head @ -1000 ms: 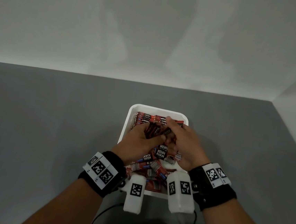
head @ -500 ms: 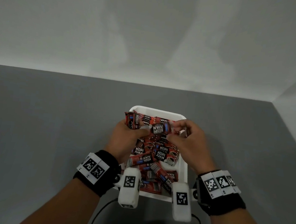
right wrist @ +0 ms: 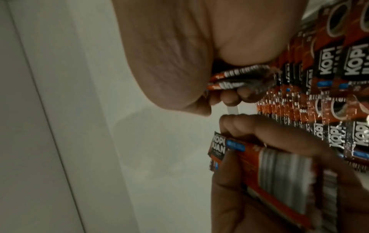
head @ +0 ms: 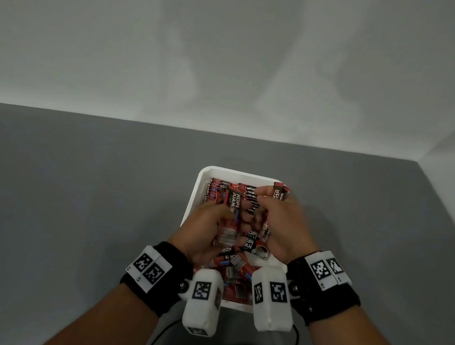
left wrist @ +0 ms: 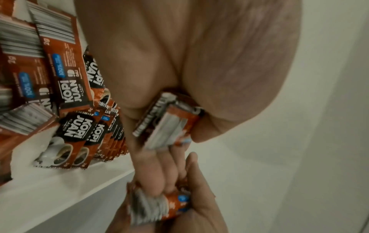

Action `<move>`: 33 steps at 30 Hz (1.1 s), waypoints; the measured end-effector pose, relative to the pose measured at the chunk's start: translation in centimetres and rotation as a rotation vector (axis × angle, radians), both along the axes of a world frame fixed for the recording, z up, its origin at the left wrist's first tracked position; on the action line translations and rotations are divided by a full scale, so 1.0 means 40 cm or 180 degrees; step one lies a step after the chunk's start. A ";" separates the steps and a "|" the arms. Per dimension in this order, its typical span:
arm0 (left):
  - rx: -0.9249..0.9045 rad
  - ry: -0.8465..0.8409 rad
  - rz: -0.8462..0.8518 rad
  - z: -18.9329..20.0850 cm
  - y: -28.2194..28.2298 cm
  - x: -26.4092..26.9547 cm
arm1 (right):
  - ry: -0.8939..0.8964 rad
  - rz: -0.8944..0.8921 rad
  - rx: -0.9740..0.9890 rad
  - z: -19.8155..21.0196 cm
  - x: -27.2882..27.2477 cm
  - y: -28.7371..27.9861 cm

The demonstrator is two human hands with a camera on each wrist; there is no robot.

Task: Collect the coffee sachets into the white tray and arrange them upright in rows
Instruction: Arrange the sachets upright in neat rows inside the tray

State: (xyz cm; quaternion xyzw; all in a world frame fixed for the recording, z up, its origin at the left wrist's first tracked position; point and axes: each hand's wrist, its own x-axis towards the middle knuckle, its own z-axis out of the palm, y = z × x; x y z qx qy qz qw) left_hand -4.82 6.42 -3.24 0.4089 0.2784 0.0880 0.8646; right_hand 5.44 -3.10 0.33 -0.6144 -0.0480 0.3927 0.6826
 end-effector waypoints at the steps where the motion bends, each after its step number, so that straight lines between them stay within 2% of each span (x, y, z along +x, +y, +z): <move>1: 0.0024 -0.0005 -0.0011 0.000 0.006 -0.004 | -0.0063 0.0111 0.0014 0.010 -0.004 -0.007; 4: 0.0301 0.0004 -0.0188 0.006 0.006 -0.013 | -0.0114 0.0342 0.0119 0.017 -0.008 -0.017; 9: 0.1099 0.0158 -0.0399 -0.011 0.011 -0.020 | -0.0406 0.0325 -0.0074 0.005 0.005 -0.022; 11: 0.0893 0.0168 -0.0316 -0.014 0.013 -0.017 | -0.0472 0.0301 -0.0063 0.005 0.015 -0.031; 14: 0.0406 0.0204 0.0163 -0.012 0.029 -0.014 | -0.0757 0.0417 -0.0337 -0.020 0.037 -0.045; 17: 0.0601 0.0231 0.0382 -0.009 0.043 -0.016 | -0.1121 0.0528 -0.0639 -0.044 0.044 -0.056; 21: 0.0958 0.0304 0.0534 -0.011 0.053 -0.011 | -0.1947 0.0653 -0.0881 -0.034 0.044 -0.071; 23: 0.1080 0.0264 0.0562 -0.010 0.051 -0.008 | -0.2140 0.0601 -0.0944 -0.033 0.045 -0.071; 25: 0.1295 0.0201 0.0642 -0.010 0.041 -0.006 | -0.1969 0.0318 -0.0792 -0.044 0.036 -0.065; 27: 0.1551 0.0124 0.0677 -0.008 0.023 -0.002 | -0.1079 -0.0007 -0.0349 -0.041 0.017 -0.049; 29: 0.1777 0.0048 0.0511 -0.007 -0.002 0.002 | -0.0239 0.0015 0.0056 -0.028 -0.004 -0.033; 30: 0.1878 0.0066 0.0386 -0.007 -0.013 0.006 | -0.0025 0.0041 0.0137 -0.033 -0.006 -0.023; 33: 0.1839 0.0077 -0.0070 0.000 -0.036 0.010 | -0.0069 -0.0031 0.0019 -0.043 -0.010 -0.002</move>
